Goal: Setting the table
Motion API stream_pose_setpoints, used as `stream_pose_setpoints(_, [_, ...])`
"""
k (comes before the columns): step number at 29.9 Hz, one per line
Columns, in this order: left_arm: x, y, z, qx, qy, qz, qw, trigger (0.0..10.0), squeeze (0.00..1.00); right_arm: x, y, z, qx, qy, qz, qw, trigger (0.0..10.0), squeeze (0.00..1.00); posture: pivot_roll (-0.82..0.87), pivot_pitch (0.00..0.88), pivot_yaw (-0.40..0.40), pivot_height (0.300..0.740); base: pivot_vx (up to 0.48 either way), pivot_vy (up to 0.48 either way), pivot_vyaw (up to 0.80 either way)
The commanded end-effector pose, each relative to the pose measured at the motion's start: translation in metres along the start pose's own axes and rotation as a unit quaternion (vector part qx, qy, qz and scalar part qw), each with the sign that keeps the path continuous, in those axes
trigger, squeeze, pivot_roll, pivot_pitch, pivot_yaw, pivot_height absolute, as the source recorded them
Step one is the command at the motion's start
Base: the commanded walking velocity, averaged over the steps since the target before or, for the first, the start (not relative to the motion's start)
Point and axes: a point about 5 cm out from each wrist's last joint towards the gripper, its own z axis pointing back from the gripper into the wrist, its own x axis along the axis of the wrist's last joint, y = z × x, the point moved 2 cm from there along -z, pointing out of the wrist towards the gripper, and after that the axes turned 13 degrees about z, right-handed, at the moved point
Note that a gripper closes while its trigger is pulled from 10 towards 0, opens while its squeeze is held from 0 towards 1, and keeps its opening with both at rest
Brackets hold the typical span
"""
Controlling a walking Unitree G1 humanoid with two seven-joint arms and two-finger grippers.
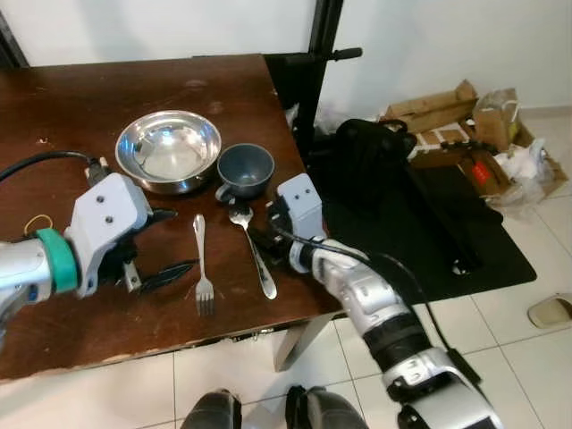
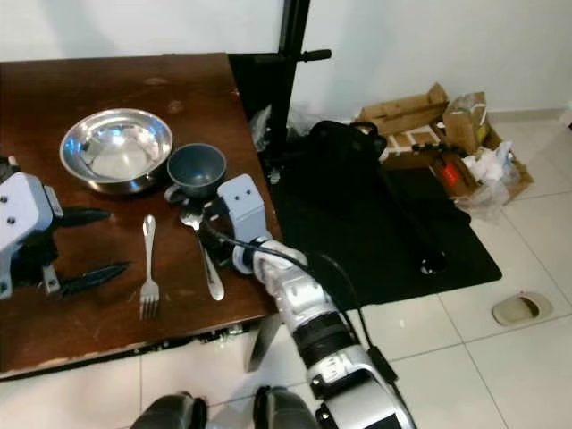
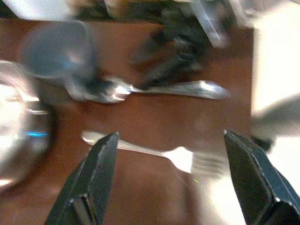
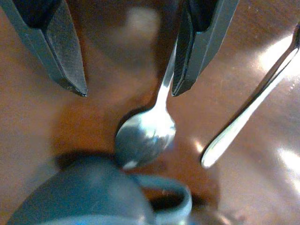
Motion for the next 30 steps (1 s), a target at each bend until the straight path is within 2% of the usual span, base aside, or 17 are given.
stream_pose_setpoints(1, [0.000,-0.006,-0.001,-0.020,0.004,-0.006,1.000,10.0,0.00,-0.007,0.001,-0.002,-0.004,0.017,0.002,1.000,10.0,0.00,0.17,0.072,-0.009,0.740,0.000,0.000,0.00])
stream_pose_setpoints(10, [-0.002,-0.008,0.000,-0.021,0.008,0.003,1.000,10.0,0.00,-0.011,0.005,-0.008,-0.010,0.026,0.011,1.000,10.0,0.00,0.18,0.079,-0.012,0.740,0.000,0.000,0.00])
stream_pose_setpoints(13, [-0.002,-0.009,0.001,-0.019,0.004,0.009,1.000,10.0,0.00,-0.017,0.005,-0.011,-0.022,0.051,0.064,0.996,10.0,0.00,0.18,0.078,-0.017,0.740,0.000,0.000,0.00])
stream_pose_setpoints(15, [-0.002,-0.009,0.001,-0.020,0.003,0.010,1.000,10.0,0.00,-0.020,0.004,-0.012,-0.027,0.062,0.077,0.995,10.0,0.00,0.18,0.077,-0.018,0.740,0.000,0.000,0.00])
stream_pose_setpoints(17, [-0.001,-0.009,-0.001,-0.018,-0.002,0.010,1.000,10.0,0.00,-0.033,0.002,-0.011,-0.039,0.098,0.084,0.991,4.0,0.00,0.18,0.075,-0.021,0.740,0.000,0.000,0.00])
stream_pose_setpoints(18, [-0.001,-0.009,-0.001,-0.017,-0.004,0.010,1.000,10.0,0.00,-0.039,0.000,-0.010,-0.044,0.113,0.084,0.989,3.5,0.00,0.18,0.075,-0.021,0.740,0.000,0.000,0.00])
stream_pose_setpoints(20, [-0.001,-0.009,-0.001,-0.017,-0.004,0.010,1.000,10.0,0.00,-0.039,0.000,-0.010,-0.044,0.113,0.084,0.989,3.5,0.00,0.18,0.075,-0.021,0.740,0.000,0.000,0.00])
stream_pose_setpoints(21, [0.000,-0.008,-0.002,-0.014,-0.007,0.011,1.000,10.0,0.00,-0.048,-0.003,-0.007,-0.052,0.131,0.086,0.986,0.7,0.00,0.18,0.074,-0.024,0.740,0.000,0.000,0.00])
stream_pose_setpoints(22, [0.000,-0.008,-0.002,-0.014,-0.007,0.011,1.000,10.0,0.00,-0.048,-0.003,-0.007,-0.052,0.131,0.086,0.986,0.7,0.00,0.18,0.074,-0.024,0.740,0.000,0.000,0.00])
stream_pose_setpoints(23, [0.000,-0.008,-0.003,-0.011,-0.010,0.012,1.000,10.0,0.00,-0.056,-0.007,-0.004,-0.058,0.145,0.088,0.984,0.0,0.00,0.17,0.071,-0.026,0.740,0.000,0.000,0.00])
stream_pose_setpoints(29, [-0.001,-0.008,-0.005,-0.008,-0.013,0.013,1.000,10.0,0.00,-0.066,-0.013,0.002,-0.065,0.156,0.079,0.983,0.0,0.00,0.16,0.068,-0.026,0.740,0.000,0.000,0.00])
stream_pose_setpoints(30, [-0.001,-0.008,-0.007,-0.007,-0.015,0.014,1.000,10.0,0.00,-0.069,-0.017,0.006,-0.066,0.152,0.060,0.984,0.0,0.00,0.15,0.061,-0.022,0.740,0.000,0.000,0.00])
